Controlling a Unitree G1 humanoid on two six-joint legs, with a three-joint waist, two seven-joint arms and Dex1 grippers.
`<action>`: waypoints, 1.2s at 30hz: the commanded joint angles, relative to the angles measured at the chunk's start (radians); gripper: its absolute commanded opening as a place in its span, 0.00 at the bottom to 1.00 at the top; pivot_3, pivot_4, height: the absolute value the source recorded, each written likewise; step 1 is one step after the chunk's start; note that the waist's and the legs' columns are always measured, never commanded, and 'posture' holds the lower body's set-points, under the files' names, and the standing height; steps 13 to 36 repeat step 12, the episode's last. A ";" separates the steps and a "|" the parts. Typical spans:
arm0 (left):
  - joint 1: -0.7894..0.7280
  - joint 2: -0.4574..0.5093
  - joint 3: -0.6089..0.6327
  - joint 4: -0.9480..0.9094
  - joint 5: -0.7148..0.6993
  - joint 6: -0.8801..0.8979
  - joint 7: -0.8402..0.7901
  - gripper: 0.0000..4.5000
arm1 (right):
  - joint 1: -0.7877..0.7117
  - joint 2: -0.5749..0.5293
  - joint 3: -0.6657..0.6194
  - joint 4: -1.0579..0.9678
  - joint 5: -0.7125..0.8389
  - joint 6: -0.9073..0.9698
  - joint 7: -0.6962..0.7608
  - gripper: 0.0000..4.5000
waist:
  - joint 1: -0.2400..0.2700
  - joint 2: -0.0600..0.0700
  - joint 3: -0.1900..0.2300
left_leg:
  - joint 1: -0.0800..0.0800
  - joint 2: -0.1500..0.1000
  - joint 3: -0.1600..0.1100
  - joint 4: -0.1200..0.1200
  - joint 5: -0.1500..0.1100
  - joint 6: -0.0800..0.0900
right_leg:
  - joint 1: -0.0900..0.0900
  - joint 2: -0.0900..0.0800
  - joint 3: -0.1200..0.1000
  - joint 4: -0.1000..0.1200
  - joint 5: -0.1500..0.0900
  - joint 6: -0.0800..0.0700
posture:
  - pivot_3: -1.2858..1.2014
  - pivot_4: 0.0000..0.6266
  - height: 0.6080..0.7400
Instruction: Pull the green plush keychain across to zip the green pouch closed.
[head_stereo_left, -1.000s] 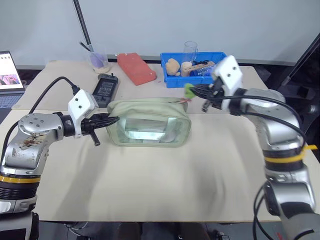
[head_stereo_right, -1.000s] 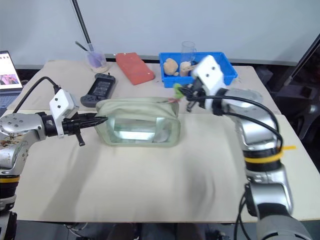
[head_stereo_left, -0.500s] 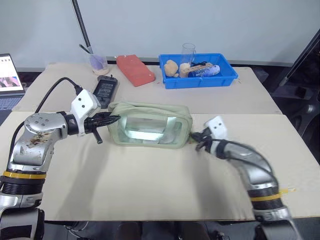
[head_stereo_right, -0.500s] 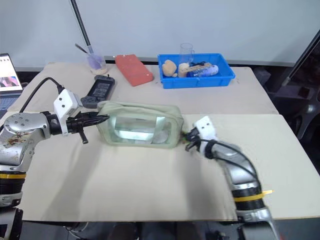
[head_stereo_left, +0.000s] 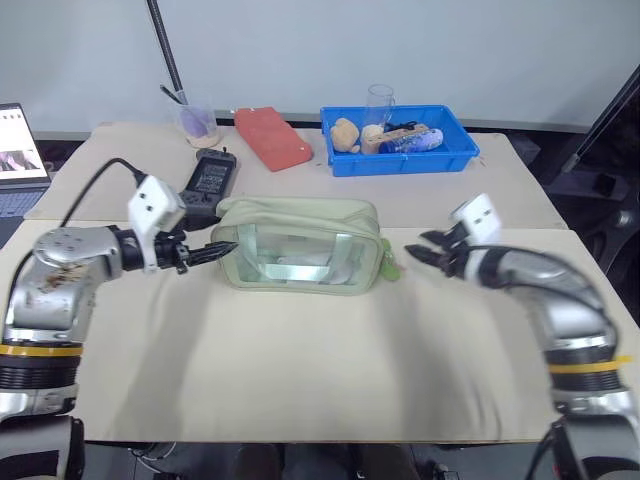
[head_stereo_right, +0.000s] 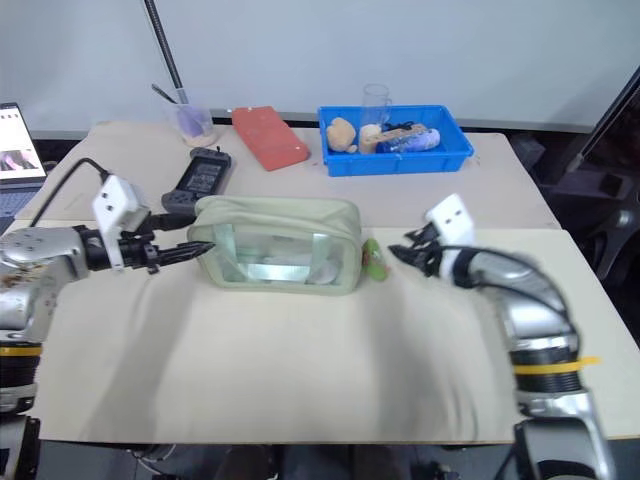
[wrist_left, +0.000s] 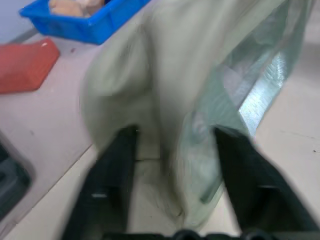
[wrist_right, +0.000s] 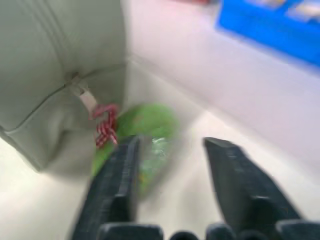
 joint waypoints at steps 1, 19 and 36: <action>-0.044 0.060 0.105 -0.008 -0.093 0.083 -0.028 1.00 | -0.087 -0.092 -0.050 -0.078 0.114 0.069 0.144 0.85 | -0.006 0.000 0.000 | 0.000 0.001 0.000 0.000 0.000 0.000 | 0.000 0.001 0.000 0.000 0.000 0.000 | 0.52 0.24 1.00; -0.001 0.213 0.215 -0.037 -0.166 0.186 -0.071 1.00 | -0.257 -0.154 -0.103 -0.270 0.435 0.397 0.168 1.00 | -0.004 0.000 0.001 | 0.000 0.000 0.001 -0.002 -0.001 0.000 | -0.002 -0.003 -0.001 0.000 -0.005 -0.007 | 0.52 0.24 1.00; -0.001 0.213 0.215 -0.037 -0.166 0.186 -0.071 1.00 | -0.257 -0.154 -0.103 -0.270 0.435 0.397 0.168 1.00 | -0.004 0.000 0.001 | 0.000 0.000 0.001 -0.002 -0.001 0.000 | -0.002 -0.003 -0.001 0.000 -0.005 -0.007 | 0.52 0.24 1.00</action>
